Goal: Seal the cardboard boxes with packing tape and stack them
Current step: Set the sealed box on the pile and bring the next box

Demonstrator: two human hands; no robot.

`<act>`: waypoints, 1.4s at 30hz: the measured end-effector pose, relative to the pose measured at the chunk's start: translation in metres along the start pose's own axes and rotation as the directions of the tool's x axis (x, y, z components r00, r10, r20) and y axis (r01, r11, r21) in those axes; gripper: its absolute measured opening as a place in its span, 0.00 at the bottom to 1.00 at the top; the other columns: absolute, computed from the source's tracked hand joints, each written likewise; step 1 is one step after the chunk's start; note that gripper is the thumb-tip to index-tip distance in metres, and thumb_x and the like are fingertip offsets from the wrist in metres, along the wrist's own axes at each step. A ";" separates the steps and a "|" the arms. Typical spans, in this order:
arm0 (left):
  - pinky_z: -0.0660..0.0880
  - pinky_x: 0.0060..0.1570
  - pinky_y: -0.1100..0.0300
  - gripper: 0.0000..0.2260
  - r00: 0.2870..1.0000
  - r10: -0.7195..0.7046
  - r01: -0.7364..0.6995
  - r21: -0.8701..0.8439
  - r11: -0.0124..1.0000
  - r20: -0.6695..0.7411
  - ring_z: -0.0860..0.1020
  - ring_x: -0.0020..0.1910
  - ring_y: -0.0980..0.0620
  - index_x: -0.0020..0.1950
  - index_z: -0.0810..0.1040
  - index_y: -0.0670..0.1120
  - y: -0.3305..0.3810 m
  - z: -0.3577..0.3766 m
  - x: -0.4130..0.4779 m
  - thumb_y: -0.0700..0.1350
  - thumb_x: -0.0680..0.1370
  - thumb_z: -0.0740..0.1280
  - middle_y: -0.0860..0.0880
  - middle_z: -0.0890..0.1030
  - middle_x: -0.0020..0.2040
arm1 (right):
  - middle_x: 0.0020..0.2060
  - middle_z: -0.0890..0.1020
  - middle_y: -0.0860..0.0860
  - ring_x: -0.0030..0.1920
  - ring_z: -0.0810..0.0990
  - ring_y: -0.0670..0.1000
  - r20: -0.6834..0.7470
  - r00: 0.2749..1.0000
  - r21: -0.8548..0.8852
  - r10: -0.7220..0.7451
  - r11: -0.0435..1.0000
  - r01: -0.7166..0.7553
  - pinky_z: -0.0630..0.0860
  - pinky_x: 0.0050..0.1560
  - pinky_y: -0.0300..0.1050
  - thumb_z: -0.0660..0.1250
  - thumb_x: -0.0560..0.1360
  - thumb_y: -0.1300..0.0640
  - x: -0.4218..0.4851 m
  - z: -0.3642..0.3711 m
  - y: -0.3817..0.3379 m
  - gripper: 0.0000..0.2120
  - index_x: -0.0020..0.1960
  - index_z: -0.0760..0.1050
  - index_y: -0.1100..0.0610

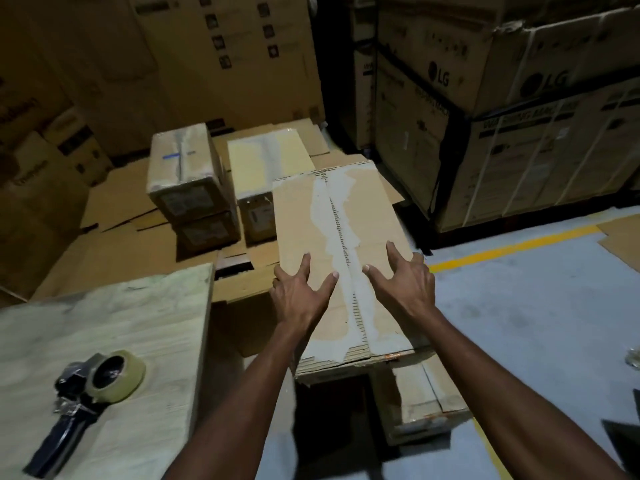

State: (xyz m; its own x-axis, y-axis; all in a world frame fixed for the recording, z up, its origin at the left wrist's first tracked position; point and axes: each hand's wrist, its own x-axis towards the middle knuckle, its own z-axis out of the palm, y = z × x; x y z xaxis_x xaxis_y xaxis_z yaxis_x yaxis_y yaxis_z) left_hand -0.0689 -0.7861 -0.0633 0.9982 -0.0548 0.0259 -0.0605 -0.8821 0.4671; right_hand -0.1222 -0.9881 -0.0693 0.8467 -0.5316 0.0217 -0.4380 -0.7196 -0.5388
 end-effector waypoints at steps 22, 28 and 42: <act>0.68 0.68 0.41 0.41 0.987 0.065 -0.067 -0.007 0.998 -0.148 0.70 0.70 0.34 0.80 0.63 0.61 -0.252 -0.273 0.044 0.79 0.71 0.56 0.36 0.72 0.69 | 0.56 0.77 0.61 0.63 0.73 0.64 -0.001 0.975 0.053 -0.222 0.974 0.222 0.72 0.59 0.58 0.63 0.76 0.29 -0.118 0.053 -0.332 0.31 0.66 0.69 0.52; 0.70 0.64 0.41 0.41 0.975 0.054 -0.047 0.039 0.998 -0.214 0.71 0.68 0.35 0.79 0.64 0.60 -0.348 -0.333 0.028 0.80 0.71 0.52 0.38 0.77 0.67 | 0.56 0.79 0.62 0.62 0.74 0.65 -0.024 0.954 0.104 -0.298 0.949 0.299 0.74 0.54 0.56 0.63 0.74 0.26 -0.176 0.092 -0.406 0.31 0.63 0.71 0.50; 0.71 0.64 0.43 0.38 0.951 -0.109 0.125 0.039 0.991 -0.290 0.73 0.67 0.34 0.79 0.65 0.61 -0.548 -0.472 -0.040 0.77 0.73 0.56 0.36 0.73 0.65 | 0.57 0.78 0.64 0.62 0.75 0.66 0.055 0.919 0.176 -0.392 0.909 0.377 0.72 0.55 0.56 0.63 0.75 0.27 -0.316 0.186 -0.590 0.34 0.71 0.70 0.49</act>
State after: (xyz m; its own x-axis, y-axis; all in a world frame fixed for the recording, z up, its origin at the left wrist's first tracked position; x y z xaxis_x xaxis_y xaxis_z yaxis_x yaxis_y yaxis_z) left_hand -0.0740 -0.0791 0.0971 0.9566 0.1793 0.2297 0.0649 -0.8995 0.4322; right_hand -0.0753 -0.3122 0.0858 0.9658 -0.1819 0.1846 -0.0257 -0.7760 -0.6302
